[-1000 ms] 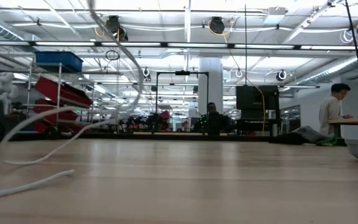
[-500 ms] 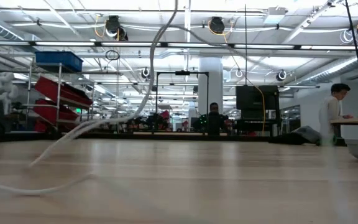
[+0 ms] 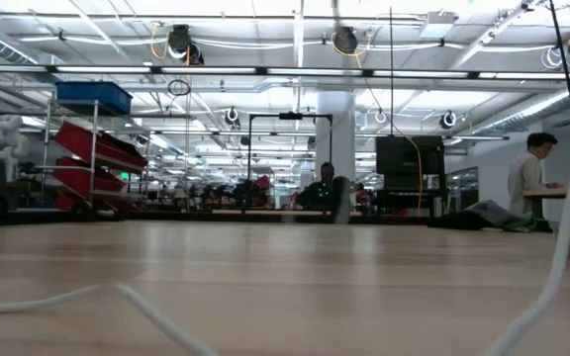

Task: Coil cords
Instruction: Coil the white cable wire onto the spool

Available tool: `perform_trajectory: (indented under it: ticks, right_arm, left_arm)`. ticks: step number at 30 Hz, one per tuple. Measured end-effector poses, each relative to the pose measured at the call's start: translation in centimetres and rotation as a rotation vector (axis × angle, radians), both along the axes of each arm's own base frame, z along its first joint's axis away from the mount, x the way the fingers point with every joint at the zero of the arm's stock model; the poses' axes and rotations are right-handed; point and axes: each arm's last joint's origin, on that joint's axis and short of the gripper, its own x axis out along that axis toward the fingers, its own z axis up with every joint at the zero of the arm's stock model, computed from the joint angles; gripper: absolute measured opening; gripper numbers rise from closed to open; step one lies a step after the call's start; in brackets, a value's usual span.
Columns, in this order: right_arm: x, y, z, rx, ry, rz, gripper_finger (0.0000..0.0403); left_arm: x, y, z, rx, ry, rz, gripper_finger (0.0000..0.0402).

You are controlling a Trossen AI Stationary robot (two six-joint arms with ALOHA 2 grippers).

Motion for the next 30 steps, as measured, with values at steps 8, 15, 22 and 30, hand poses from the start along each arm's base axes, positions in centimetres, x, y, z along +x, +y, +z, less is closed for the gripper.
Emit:
perform_trajectory:
  ticks: [8,15,22,30]
  right_arm:
    - [-1.6,0.8,3.1,-0.033,-0.152,0.104,0.0000]
    - [-0.9,1.2,4.6,-0.105,-0.304,0.199,0.0000]
    - [0.1,0.5,5.4,-0.167,-0.383,0.211,0.0000]
    - [1.2,-1.0,5.7,-0.224,-0.414,0.160,0.0000]
  left_arm:
    - [0.0,0.0,-0.9,-0.035,0.116,0.010,0.0002]
    - [0.5,-0.3,-1.5,-0.013,0.145,0.023,0.0002]
    - [1.0,-0.9,-2.1,0.004,0.175,-0.032,0.0002]
    - [1.3,-1.3,-2.4,-0.013,0.200,-0.087,0.0002]
